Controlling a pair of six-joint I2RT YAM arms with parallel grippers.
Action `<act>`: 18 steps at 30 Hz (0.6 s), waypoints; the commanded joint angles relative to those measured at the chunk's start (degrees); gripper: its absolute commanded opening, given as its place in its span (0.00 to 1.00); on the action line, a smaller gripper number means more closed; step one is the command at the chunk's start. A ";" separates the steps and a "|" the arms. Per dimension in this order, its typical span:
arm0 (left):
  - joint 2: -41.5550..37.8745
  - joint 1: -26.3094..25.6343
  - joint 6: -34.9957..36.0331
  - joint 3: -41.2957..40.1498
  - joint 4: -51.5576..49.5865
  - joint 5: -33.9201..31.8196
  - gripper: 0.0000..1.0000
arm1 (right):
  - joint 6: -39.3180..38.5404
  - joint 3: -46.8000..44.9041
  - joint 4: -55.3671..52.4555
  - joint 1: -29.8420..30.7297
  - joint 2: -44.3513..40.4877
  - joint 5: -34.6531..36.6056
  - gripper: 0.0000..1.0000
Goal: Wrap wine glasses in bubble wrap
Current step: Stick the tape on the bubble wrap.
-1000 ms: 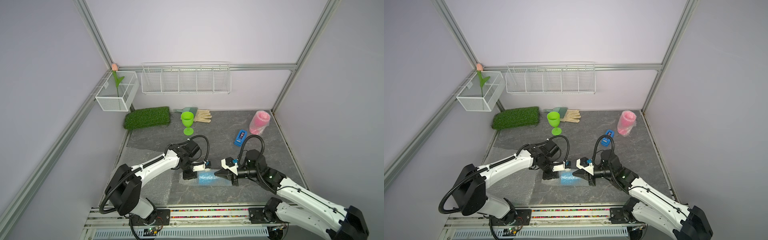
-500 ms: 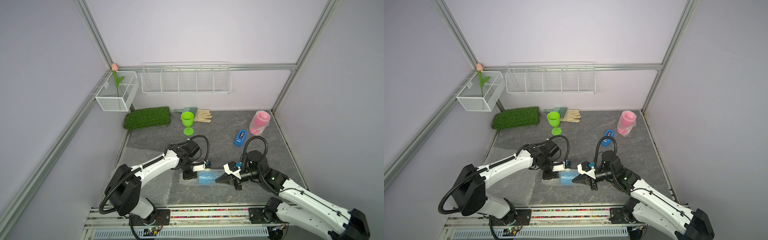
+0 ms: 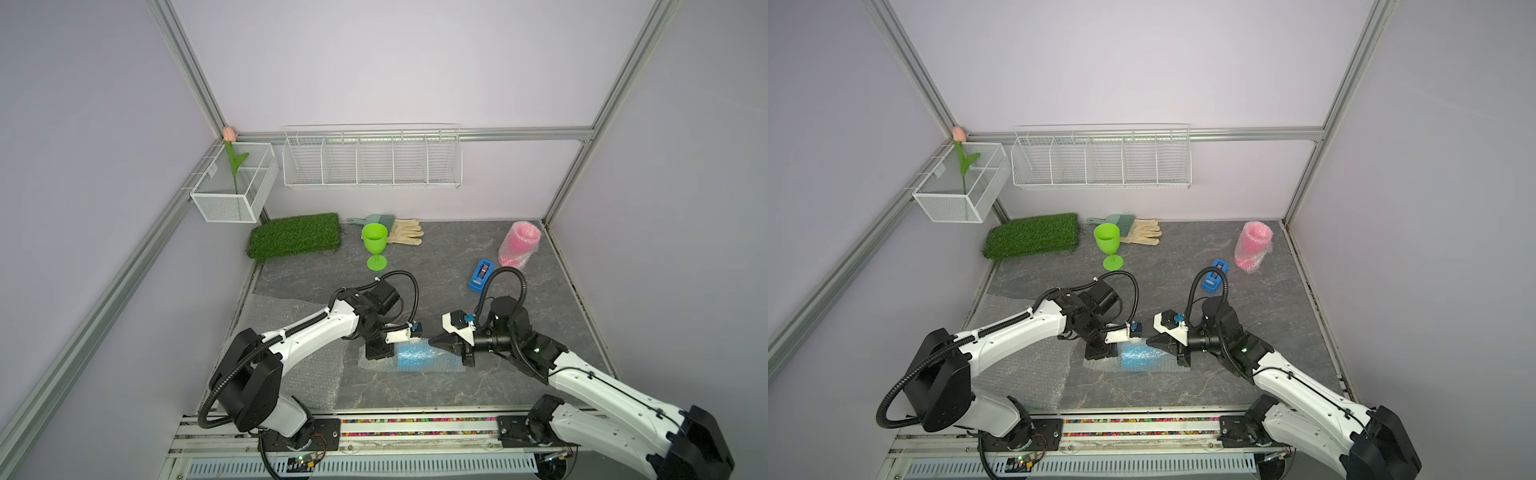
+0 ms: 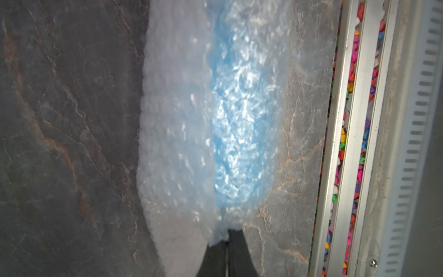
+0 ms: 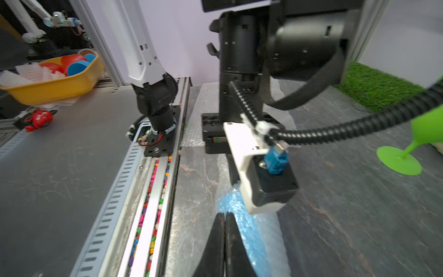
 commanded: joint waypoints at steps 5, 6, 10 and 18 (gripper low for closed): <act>-0.90 -0.36 1.21 -0.47 -0.79 0.72 0.00 | -2.35 1.71 6.18 -4.31 7.26 0.07 0.07; -0.89 -0.43 1.08 -0.47 -0.79 0.70 0.00 | -2.59 2.51 5.90 -4.51 8.64 0.47 0.07; -0.85 -0.71 1.04 -0.55 -0.79 0.72 0.00 | -2.38 5.41 5.69 -5.02 13.50 1.93 0.07; -0.33 -1.33 0.95 -0.64 -0.95 0.32 0.00 | -1.32 13.25 3.21 -5.02 22.28 0.33 0.07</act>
